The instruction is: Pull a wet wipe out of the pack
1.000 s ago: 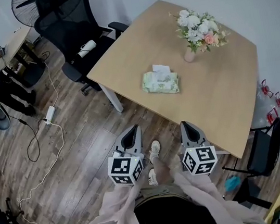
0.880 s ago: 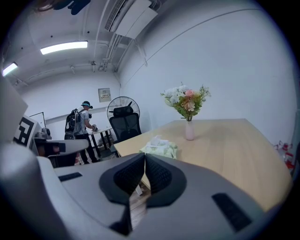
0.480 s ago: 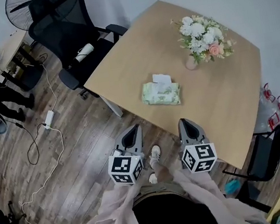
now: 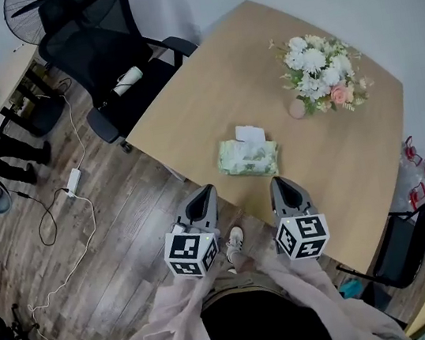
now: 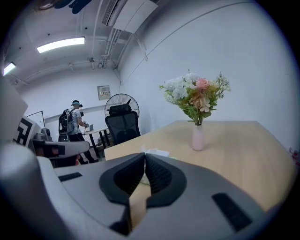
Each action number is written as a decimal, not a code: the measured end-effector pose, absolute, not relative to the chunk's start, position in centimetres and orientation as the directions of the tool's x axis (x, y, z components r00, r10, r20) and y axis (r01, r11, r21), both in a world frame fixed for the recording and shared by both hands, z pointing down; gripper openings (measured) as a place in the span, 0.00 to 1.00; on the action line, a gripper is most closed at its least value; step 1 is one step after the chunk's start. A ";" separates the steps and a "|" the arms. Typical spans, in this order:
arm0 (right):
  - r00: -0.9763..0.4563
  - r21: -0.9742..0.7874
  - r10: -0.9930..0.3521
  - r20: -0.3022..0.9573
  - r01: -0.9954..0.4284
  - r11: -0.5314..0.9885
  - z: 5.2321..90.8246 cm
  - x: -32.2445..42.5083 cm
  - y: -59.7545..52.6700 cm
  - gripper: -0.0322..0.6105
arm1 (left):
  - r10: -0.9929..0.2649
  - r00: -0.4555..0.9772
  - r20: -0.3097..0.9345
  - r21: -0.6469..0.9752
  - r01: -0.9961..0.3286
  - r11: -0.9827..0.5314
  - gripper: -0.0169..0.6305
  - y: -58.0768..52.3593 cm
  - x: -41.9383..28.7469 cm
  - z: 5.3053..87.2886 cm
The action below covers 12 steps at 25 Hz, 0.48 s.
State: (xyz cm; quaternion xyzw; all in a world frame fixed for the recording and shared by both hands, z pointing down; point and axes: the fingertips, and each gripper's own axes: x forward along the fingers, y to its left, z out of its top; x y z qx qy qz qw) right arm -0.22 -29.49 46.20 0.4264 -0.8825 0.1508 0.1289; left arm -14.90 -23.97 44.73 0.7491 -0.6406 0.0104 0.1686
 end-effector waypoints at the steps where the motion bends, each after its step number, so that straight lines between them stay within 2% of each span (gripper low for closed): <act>1: -0.604 -0.155 -0.712 0.358 -0.791 0.592 46.4 -0.3 -30.0 0.07 | -0.956 0.177 0.233 0.240 -0.963 -0.120 0.05 -24.5 -15.0 44.9; 12: -0.601 -0.156 -0.718 0.351 -0.794 0.588 47.4 -0.5 -33.9 0.07 | -0.954 0.180 0.239 0.233 -0.965 -0.124 0.05 -28.4 -14.8 45.9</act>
